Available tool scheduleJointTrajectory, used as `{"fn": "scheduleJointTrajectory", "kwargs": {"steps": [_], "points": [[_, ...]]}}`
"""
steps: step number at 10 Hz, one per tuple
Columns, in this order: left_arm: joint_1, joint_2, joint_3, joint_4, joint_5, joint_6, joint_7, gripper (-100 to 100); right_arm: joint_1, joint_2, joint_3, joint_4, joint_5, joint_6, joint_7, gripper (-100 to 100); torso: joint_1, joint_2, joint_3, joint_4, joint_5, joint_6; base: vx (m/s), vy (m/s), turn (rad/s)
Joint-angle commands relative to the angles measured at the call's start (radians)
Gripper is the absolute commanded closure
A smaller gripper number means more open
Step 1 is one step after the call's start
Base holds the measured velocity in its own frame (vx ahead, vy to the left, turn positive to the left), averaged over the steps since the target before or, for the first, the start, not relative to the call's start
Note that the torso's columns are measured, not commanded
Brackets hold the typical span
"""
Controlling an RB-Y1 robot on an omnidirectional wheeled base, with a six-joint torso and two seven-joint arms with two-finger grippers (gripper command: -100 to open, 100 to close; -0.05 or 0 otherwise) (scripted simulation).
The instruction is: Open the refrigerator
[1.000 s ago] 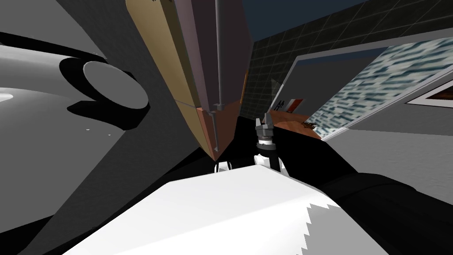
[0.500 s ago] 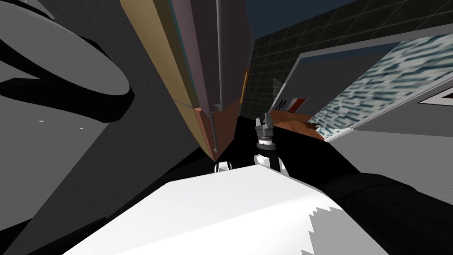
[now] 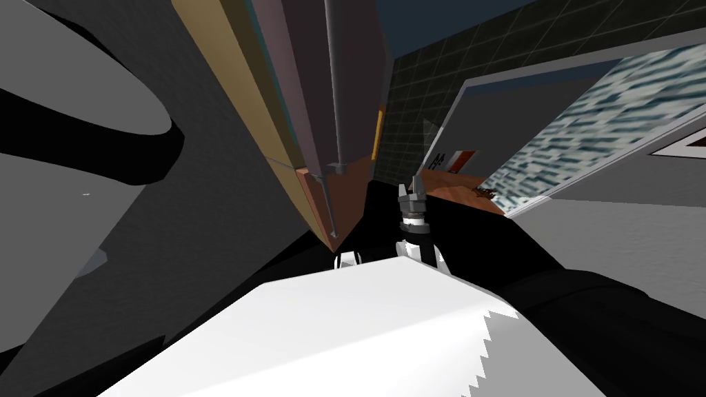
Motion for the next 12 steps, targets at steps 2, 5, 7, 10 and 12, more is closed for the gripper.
{"fn": "scheduleJointTrajectory", "kwargs": {"steps": [2,5,7,10,12], "points": [[0.022,0.082,0.041,0.011,0.02,0.022,-0.051,-100,0.0,0.0,0.0,0.0,0.0,0.0,0.0,0,-0.002,-0.001,-0.001,-0.001,-0.002,0.002,0.026,-0.07,-0.112],[0.011,0.033,0.017,0.001,0.009,0.007,-0.022,100,0.0,0.0,0.0,0.0,0.0,0.0,0.0,0,0.0,0.0,0.002,-0.003,0.0,0.001,-0.003,0.021,0.056],[0.004,-0.004,0.0,-0.006,0.0,-0.003,0.001,100,0.0,0.0,0.0,0.0,0.0,0.0,0.0,0,0.005,-0.001,0.001,-0.004,0.003,0.0,-0.022,0.045,0.07],[-0.001,-0.024,-0.008,-0.025,-0.006,-0.01,0.017,100,0.0,0.0,0.0,0.0,0.0,0.0,0.0,0,0.006,0.0,0.003,-0.004,0.004,-0.001,-0.022,0.054,0.059],[-0.038,-0.031,-0.028,-0.042,-0.001,0.031,0.011,-100,0.0,0.0,0.0,0.0,0.0,0.0,0.0,0,-0.001,0.006,0.006,0.001,0.002,-0.001,-0.048,-0.128,0.014]]}}
